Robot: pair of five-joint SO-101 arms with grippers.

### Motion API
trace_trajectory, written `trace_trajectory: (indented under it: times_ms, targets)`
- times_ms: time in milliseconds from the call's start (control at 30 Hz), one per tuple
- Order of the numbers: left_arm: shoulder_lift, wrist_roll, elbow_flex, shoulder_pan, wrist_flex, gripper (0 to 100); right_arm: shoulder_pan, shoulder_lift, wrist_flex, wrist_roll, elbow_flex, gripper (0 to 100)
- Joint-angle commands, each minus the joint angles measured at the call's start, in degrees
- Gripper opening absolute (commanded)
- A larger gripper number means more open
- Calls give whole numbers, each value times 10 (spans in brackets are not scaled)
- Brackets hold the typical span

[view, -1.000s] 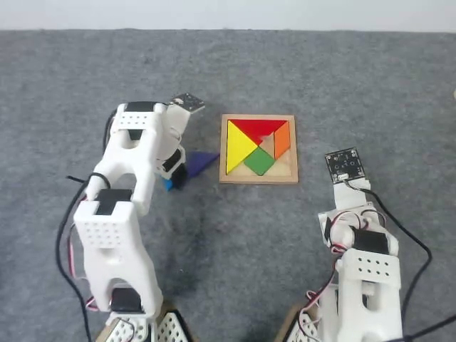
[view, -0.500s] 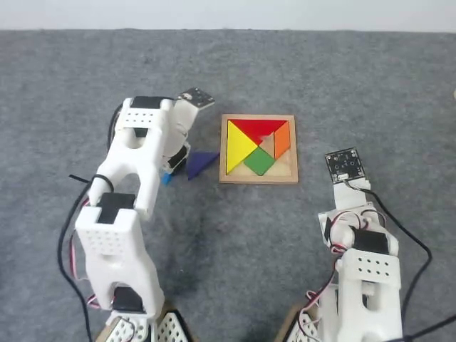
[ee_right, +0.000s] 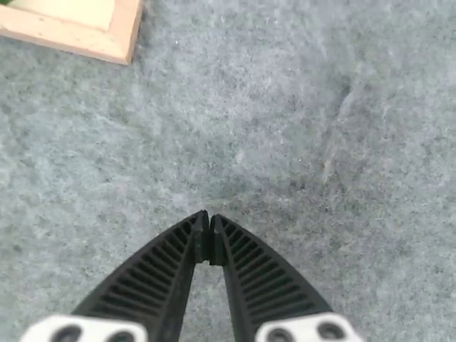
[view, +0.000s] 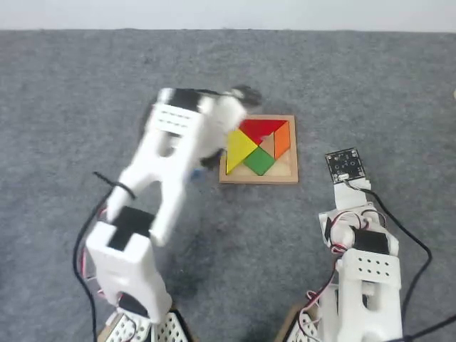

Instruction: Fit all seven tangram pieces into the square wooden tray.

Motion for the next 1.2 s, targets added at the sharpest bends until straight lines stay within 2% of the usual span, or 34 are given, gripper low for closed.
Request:
trace_trajectory:
  times_ms: [0, 167, 367, 900, 1067, 1167]
  targets:
    - [-29, -51, -25, 67, -25, 27, 41, -15, -15, 0, -8, 8]
    - [28, -102, -29, 87, -77, 29, 66, -15, -33, -23, -8, 8]
    - [82, -153, -29, 94, -82, 29, 65, -15, -35, -24, -8, 8]
    - [90, -171, -64, 89, -85, 36, 65, -15, -36, -24, -8, 8]
    - [89, -152, -64, 76, -119, 145, 65, -15, -34, -24, -8, 8]
    - [89, -142, -64, 62, -137, 166, 65, -15, -34, -24, -8, 8]
